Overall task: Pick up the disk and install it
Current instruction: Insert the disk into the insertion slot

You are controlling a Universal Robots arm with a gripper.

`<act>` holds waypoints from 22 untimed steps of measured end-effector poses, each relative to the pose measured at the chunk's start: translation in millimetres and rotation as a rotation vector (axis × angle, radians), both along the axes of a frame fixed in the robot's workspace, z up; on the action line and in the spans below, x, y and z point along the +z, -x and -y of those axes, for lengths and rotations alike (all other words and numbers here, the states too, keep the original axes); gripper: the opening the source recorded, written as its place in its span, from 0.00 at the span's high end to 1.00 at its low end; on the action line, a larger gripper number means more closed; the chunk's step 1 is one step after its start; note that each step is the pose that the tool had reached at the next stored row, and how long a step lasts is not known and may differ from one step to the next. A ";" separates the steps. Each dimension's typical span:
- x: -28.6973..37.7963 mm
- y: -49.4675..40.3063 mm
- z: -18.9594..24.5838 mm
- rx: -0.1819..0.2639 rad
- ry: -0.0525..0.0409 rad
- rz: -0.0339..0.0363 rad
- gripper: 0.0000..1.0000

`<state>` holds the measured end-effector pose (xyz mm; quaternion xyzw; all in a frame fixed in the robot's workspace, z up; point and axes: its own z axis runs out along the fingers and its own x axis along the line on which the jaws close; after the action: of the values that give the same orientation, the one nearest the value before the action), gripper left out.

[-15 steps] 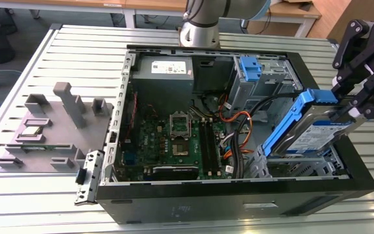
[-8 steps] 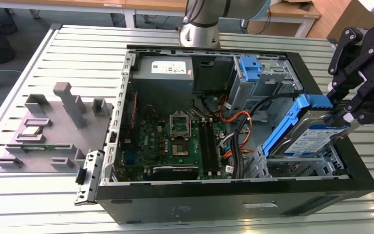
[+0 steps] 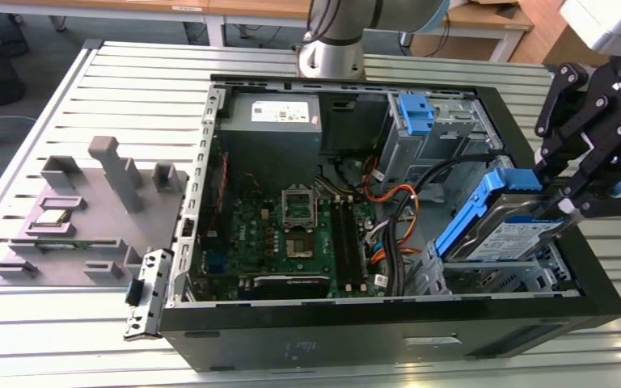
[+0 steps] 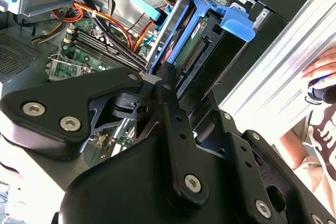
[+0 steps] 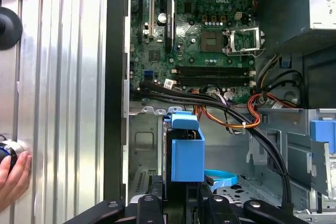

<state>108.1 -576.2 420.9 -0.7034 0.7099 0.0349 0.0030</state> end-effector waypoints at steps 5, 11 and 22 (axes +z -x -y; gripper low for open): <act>-9.1 0.0 0.0 0.000 0.0001 0.0000 0.65; -20.0 0.0 0.0 0.000 0.0001 0.0000 0.65; -40.0 0.0 0.2 0.000 0.0002 0.0001 0.65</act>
<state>108.1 -576.4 380.9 -0.7034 0.7099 0.0348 0.0029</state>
